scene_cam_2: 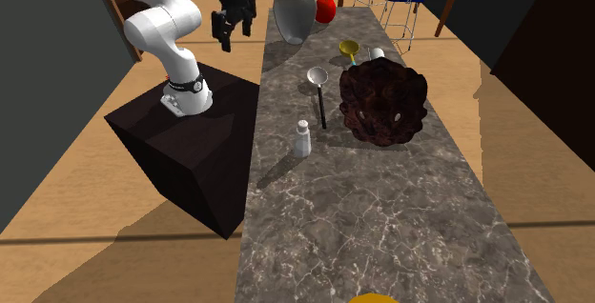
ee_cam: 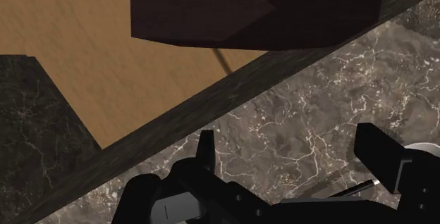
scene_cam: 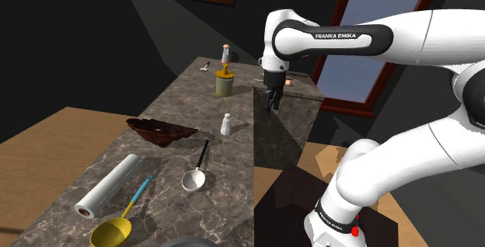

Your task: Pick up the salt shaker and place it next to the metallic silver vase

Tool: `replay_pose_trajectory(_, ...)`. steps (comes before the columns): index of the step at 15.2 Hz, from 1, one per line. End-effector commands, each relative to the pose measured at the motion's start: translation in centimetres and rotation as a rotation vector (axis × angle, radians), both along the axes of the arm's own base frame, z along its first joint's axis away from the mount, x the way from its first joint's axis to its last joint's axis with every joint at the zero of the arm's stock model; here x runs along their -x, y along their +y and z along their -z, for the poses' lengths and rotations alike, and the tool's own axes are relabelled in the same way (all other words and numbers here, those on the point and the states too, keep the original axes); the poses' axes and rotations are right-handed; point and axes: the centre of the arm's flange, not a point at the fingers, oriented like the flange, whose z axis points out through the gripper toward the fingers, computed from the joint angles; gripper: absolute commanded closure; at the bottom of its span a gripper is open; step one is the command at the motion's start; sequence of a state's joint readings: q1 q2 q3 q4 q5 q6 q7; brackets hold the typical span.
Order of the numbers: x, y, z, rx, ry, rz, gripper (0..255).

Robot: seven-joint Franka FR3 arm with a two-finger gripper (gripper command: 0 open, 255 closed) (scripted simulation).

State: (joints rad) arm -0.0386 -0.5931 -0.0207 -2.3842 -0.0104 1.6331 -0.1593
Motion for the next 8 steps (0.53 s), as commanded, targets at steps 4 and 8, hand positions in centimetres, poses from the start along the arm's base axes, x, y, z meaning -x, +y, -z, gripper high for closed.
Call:
replay_pose_trajectory(4,-6.3,-1.3,3.0,-0.006,0.016,0.011,0)
replay_pose_trajectory(8,-11.0,-2.5,5.4,-0.012,0.029,0.020,0)
